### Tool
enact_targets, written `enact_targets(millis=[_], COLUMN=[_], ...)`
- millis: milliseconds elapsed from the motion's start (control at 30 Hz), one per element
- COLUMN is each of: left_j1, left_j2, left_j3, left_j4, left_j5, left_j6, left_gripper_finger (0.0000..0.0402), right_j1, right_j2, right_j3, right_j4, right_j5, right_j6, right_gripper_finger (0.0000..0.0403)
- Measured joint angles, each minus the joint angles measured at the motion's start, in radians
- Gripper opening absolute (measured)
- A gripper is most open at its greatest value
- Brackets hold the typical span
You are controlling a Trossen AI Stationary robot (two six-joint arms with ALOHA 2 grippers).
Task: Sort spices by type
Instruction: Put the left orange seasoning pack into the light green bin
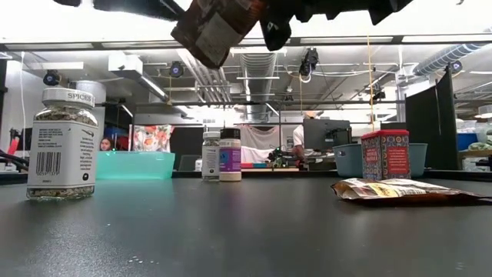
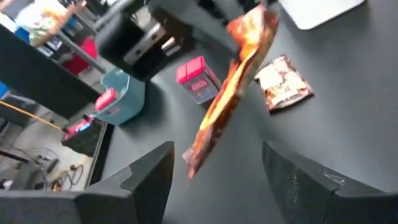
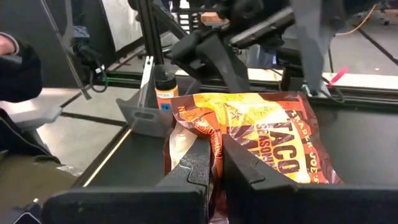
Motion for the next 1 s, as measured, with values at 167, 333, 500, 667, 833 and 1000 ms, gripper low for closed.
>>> enact_targets(millis=[167, 333, 500, 667, 833, 1000], left_j1=[0.037, 0.055, 0.062, 0.066, 0.071, 0.076], left_j2=[0.053, 0.087, 0.069, 0.031, -0.006, -0.032], left_j3=[0.000, 0.000, 0.000, 0.008, 0.008, 0.008], left_j4=[0.063, 0.121, 0.121, 0.120, 0.104, 0.057], left_j5=[0.036, 0.052, 0.044, 0.007, -0.014, -0.067], left_j6=[0.065, 0.120, 0.125, 0.112, 0.088, 0.078], left_gripper_finger=[0.0189, 0.0065, 0.0016, 0.0008, 0.0007, 0.0007], right_j1=[0.000, 0.000, 0.000, 0.010, 0.009, 0.009], right_j2=[0.002, 0.002, 0.002, -0.008, -0.020, -0.047], right_j3=[0.000, -0.003, -0.004, 0.009, 0.019, 0.021], right_j4=[-0.003, -0.006, 0.006, 0.018, 0.020, -0.009], right_j5=[0.000, 0.000, 0.017, 0.098, 0.169, 0.249], right_j6=[0.000, 0.012, 0.007, -0.055, -0.096, -0.115], right_gripper_finger=[0.0013, 0.0013, 0.0015, 0.0062, 0.0132, 0.0196])
